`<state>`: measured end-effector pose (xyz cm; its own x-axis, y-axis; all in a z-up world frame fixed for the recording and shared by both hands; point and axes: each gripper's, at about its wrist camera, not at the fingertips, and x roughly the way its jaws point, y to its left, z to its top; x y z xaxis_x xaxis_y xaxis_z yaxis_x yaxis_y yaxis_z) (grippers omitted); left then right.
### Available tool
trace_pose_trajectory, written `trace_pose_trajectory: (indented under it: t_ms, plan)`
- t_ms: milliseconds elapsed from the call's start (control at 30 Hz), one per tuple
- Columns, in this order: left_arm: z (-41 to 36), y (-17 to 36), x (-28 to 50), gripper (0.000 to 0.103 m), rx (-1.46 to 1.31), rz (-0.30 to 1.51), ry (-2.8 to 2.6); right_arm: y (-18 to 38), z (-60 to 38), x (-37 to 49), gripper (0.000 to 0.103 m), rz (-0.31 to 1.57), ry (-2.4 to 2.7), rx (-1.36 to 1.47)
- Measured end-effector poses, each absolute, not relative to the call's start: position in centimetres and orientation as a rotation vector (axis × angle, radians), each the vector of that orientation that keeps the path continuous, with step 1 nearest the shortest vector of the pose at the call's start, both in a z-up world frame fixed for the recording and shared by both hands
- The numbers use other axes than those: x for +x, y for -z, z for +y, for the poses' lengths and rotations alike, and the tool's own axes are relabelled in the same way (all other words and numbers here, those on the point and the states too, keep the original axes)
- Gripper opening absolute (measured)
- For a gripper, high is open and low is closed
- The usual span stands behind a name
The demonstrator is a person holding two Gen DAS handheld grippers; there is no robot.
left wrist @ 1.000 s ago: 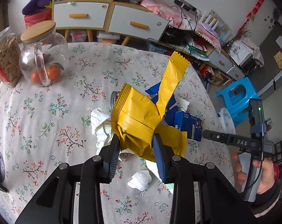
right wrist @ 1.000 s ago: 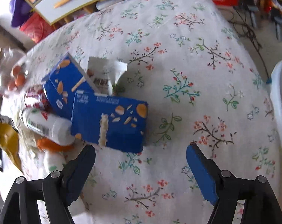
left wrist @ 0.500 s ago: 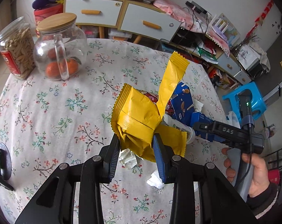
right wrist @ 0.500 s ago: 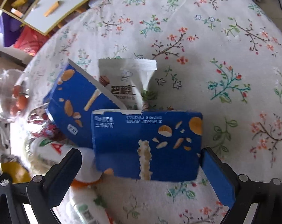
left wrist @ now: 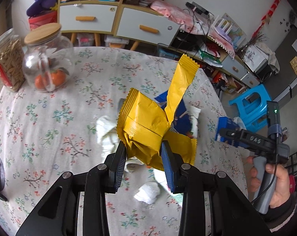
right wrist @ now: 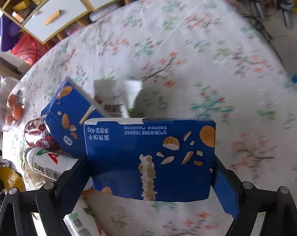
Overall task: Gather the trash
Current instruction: 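Carry the wrapper and blue box to the white bin and release both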
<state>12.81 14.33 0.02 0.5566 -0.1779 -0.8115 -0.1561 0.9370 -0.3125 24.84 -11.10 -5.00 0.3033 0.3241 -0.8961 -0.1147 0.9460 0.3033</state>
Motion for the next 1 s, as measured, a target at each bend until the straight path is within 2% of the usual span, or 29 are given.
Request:
trace_pose_trajectory:
  t_ms: [400, 600, 667, 733, 1000]
  plan:
    - [7.4, 0.4, 14.9, 0.037, -0.306, 1.007, 0.104, 2.1, -26.7, 25.5, 0.095, 1.146, -0.023, 0.301]
    - [2.8, 0.5, 16.5, 0.037, -0.228, 1.022, 0.144, 2.6, -33.4, 25.9, 0.096, 1.13, 0.103, 0.352]
    - [1.5, 0.5, 16.9, 0.037, -0.212, 1.028, 0.162, 2.8, -34.9, 26.1, 0.096, 1.114, 0.09, 0.394]
    - [-0.3, 0.4, 17.5, 0.037, -0.197, 1.031, 0.189, 2.9, -35.9, 26.2, 0.102, 1.105, 0.095, 0.43]
    - [-7.6, 0.7, 20.6, 0.037, -0.128, 1.033, 0.284, 1.6, -37.7, 25.1, 0.102, 1.103, 0.102, 0.373]
